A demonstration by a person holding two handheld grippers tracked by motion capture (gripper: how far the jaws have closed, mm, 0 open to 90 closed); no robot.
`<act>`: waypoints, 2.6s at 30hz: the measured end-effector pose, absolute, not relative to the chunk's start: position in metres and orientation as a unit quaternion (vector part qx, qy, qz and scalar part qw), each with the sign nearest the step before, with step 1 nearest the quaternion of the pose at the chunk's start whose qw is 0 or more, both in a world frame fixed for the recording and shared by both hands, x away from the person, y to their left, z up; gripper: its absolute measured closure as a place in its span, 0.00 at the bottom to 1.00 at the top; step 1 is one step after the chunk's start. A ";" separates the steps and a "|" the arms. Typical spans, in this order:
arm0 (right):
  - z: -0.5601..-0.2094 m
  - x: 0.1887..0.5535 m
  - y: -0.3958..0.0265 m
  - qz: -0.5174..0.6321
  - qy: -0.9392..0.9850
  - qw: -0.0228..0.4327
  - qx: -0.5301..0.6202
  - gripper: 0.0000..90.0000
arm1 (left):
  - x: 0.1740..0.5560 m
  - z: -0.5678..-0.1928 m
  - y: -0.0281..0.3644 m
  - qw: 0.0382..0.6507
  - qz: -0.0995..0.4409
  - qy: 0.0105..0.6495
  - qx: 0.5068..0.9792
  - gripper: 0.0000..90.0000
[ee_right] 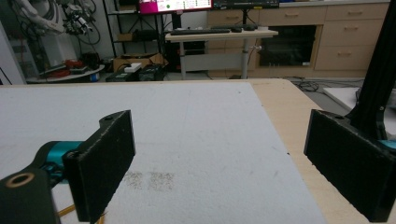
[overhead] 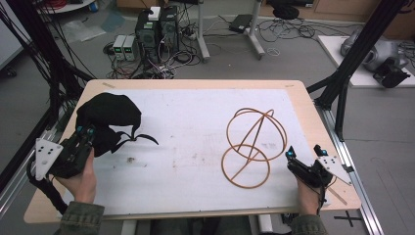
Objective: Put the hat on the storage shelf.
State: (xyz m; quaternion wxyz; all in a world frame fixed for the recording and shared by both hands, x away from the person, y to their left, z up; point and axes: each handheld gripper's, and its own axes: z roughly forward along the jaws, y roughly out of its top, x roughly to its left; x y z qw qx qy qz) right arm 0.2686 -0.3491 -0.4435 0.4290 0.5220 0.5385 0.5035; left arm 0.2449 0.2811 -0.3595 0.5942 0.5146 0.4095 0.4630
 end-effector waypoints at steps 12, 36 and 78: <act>-0.444 0.268 -0.349 0.503 0.540 0.427 0.523 0.09 | 0.242 -0.313 0.266 0.637 0.459 0.361 0.504 0.96; -0.442 0.269 -0.348 0.510 0.535 0.431 0.517 0.09 | 0.268 -0.278 0.183 0.706 0.391 0.295 0.512 0.96; -0.442 0.270 -0.347 0.518 0.536 0.423 0.515 0.09 | 0.295 -0.257 0.047 0.804 0.175 0.151 0.548 0.96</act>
